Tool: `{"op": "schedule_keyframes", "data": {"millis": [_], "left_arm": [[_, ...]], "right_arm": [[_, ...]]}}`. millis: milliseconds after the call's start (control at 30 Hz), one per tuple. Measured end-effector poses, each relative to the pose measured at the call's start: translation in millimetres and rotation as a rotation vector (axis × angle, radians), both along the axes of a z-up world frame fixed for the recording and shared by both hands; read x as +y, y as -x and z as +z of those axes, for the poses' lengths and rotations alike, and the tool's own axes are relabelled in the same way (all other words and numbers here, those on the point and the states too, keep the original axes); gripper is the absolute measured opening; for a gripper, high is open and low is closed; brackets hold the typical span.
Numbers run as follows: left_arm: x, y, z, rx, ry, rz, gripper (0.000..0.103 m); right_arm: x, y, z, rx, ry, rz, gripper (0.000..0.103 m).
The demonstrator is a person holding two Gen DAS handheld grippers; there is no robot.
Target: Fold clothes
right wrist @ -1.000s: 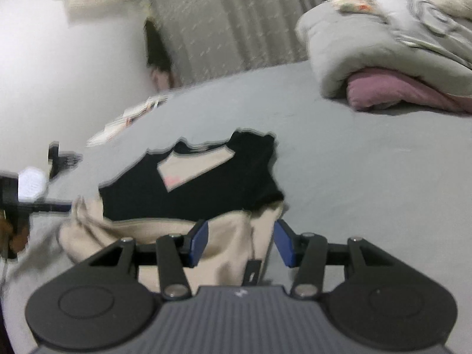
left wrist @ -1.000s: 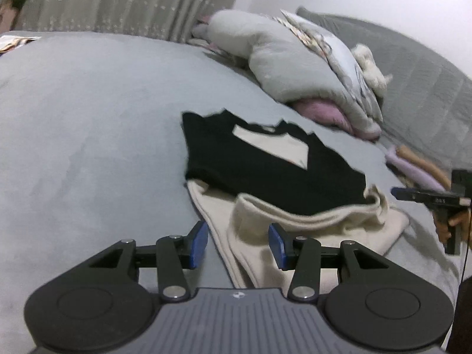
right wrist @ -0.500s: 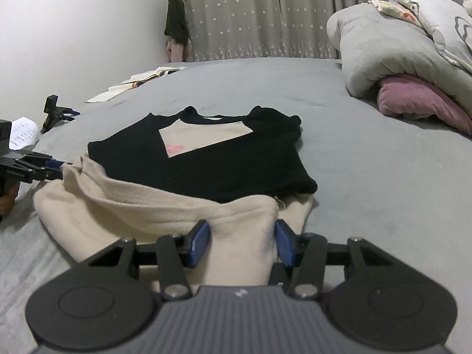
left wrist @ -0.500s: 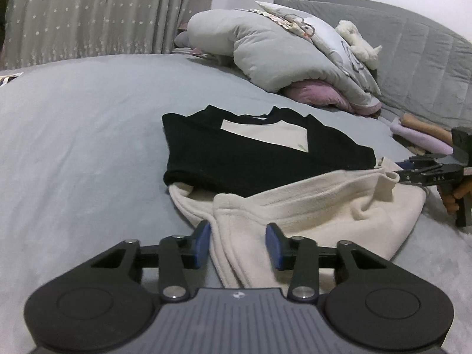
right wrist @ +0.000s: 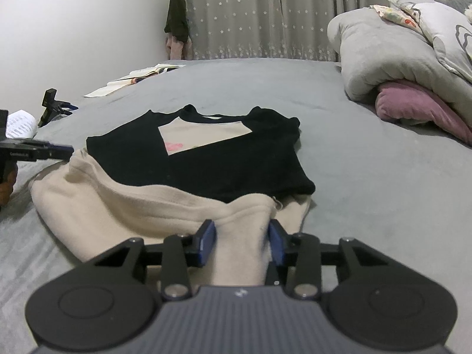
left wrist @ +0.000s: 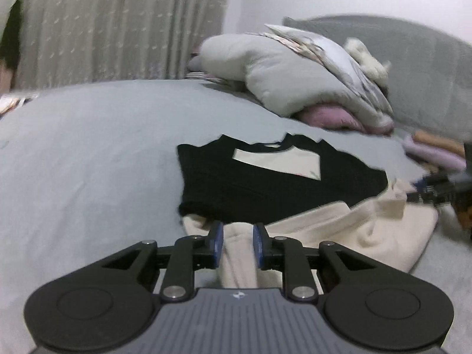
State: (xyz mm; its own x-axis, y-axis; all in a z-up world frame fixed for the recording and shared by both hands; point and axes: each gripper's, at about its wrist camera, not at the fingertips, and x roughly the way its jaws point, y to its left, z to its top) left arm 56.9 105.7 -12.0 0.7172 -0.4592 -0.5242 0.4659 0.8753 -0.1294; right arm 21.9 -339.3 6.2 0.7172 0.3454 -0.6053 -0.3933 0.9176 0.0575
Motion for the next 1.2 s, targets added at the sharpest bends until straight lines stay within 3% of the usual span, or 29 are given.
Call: {"op": "schedule_keyframes", "data": {"millis": [67,200,300,500,567,700,933,1000,1033,1200], "left_arm": [[-2.0,-3.2,-4.6,0.019,-0.025,0.004,0.020],[3.7,-8.5,-7.7,0.060,0.001,0.017,0.021],[3.4,-9.2,-7.0,0.085,0.008,0.025,0.014],[-5.6,-4.9,-1.5,0.084,-0.041,0.024,0.008],[-6.5,-4.4,-0.5,0.075,-0.057,0.024,0.011],[-8.0,-4.1,-1.4,0.051,-0.078,0.031,0.026],[-15.3,-6.8,-6.8,0.012,-0.095,0.026,0.033],[-16.6,-6.1,-6.6,0.006,-0.101,0.024,0.029],[-17.9,-5.5,-6.2,0.004,-0.106,0.019,0.018],[-32.6,-0.9,-1.1,-0.002,-0.167,0.030,0.008]], "right_arm": [[0.4,-0.3,-0.5,-0.001,0.002,-0.001,0.038],[2.1,0.6,-1.0,-0.019,0.020,0.001,0.038],[6.7,2.4,-1.8,-0.056,0.054,0.014,0.038],[18.5,11.0,1.7,-0.132,0.131,0.063,0.016],[21.0,12.6,2.0,-0.141,0.151,0.072,0.016],[21.6,11.5,0.5,-0.126,0.163,0.075,0.017],[22.8,10.9,-1.9,-0.126,0.174,0.072,0.020],[23.8,11.5,-2.5,-0.131,0.181,0.072,0.020],[24.1,11.8,-2.9,-0.134,0.185,0.072,0.020],[26.4,15.6,-2.3,-0.178,0.217,0.059,0.018]]}}
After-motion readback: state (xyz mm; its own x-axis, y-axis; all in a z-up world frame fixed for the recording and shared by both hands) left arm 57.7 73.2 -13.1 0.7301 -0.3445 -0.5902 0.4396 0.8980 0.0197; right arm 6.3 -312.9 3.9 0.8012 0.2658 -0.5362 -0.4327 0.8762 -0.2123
